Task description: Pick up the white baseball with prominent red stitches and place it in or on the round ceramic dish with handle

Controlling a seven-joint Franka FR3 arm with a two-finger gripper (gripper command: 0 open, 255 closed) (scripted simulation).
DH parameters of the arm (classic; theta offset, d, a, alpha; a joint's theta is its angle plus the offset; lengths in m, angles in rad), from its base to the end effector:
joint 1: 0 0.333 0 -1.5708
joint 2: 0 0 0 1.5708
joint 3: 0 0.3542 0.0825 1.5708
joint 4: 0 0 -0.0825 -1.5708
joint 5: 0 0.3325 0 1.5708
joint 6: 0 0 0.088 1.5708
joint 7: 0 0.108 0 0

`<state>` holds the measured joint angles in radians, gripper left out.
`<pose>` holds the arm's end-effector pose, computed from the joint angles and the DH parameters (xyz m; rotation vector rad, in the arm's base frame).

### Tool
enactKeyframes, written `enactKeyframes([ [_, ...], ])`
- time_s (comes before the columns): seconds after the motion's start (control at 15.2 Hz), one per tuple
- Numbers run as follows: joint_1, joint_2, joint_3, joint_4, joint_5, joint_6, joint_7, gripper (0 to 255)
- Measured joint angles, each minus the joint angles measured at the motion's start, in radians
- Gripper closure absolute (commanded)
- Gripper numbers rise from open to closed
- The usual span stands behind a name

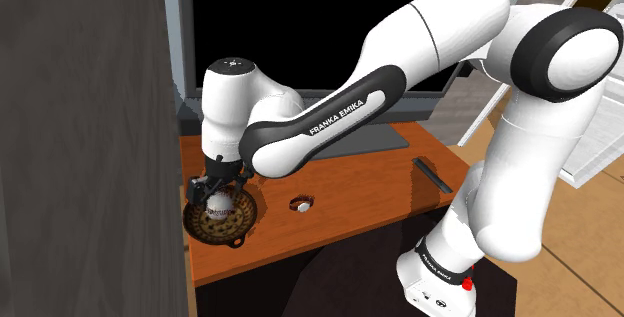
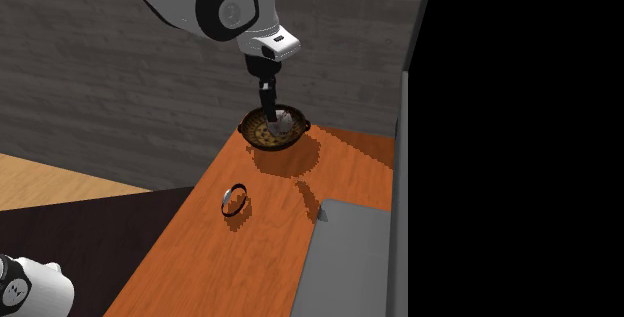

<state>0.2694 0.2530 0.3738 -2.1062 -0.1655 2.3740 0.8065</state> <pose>0.4477 0.3203 0.3799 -3.1343 0.0917 -0.0696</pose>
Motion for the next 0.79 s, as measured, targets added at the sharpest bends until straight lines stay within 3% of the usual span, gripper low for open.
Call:
enactKeyframes([
  [0.4, -0.011, -0.074, 0.015, 0.031, 0.046, -0.098, -0.032, 0],
  [0.79, -0.012, -0.084, 0.017, 0.032, 0.051, -0.108, -0.035, 0],
])
